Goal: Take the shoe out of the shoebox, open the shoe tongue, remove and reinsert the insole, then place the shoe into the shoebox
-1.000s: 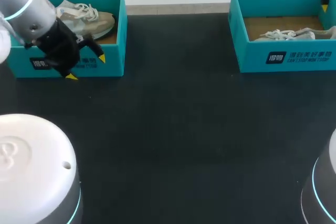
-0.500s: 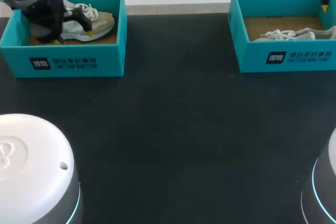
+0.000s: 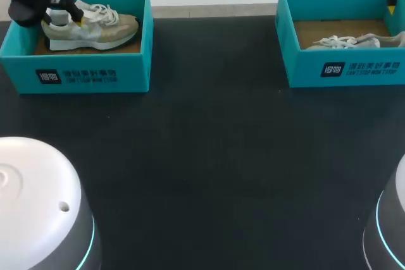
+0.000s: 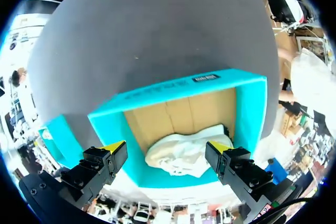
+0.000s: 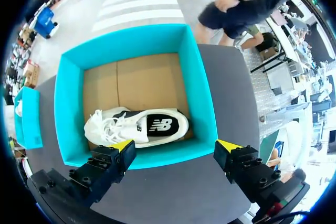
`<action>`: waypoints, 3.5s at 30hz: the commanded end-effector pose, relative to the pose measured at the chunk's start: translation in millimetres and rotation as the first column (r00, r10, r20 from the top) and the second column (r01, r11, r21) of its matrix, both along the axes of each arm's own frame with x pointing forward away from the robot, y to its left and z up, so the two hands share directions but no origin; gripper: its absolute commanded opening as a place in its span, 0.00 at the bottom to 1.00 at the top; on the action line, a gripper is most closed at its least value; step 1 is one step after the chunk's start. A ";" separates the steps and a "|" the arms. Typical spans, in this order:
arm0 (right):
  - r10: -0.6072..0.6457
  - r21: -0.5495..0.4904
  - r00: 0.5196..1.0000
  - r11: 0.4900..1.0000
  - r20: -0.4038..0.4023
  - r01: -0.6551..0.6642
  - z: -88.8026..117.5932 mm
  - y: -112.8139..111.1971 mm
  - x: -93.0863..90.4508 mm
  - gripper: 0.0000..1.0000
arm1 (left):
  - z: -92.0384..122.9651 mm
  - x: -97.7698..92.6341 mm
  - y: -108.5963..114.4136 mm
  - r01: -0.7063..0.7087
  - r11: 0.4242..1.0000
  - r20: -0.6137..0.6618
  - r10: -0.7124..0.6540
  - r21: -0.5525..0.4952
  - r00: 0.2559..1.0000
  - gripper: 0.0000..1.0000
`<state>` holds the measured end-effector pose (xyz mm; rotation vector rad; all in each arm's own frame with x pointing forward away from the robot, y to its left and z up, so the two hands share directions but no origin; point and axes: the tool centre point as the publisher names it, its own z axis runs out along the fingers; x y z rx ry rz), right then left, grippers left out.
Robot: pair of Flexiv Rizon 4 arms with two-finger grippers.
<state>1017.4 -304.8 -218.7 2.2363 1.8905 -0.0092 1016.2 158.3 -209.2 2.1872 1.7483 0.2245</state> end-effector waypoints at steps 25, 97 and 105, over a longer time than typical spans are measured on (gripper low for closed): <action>0.000 0.000 1.000 1.000 0.003 0.000 0.0 0.0 -1.4 1.00 | -17.4 83.5 69.7 -0.147 0.989 -0.010 0.147 0.014 0.989 1.00; 0.000 0.000 1.000 1.000 0.003 0.000 0.0 0.0 -1.4 1.00 | -100.6 176.6 124.2 -0.162 0.971 -0.242 0.202 0.174 0.949 0.36; 0.000 0.000 1.000 1.000 0.003 0.000 0.0 0.0 -1.4 1.00 | -113.5 180.3 130.0 -0.170 0.963 -0.239 0.219 0.210 0.946 0.35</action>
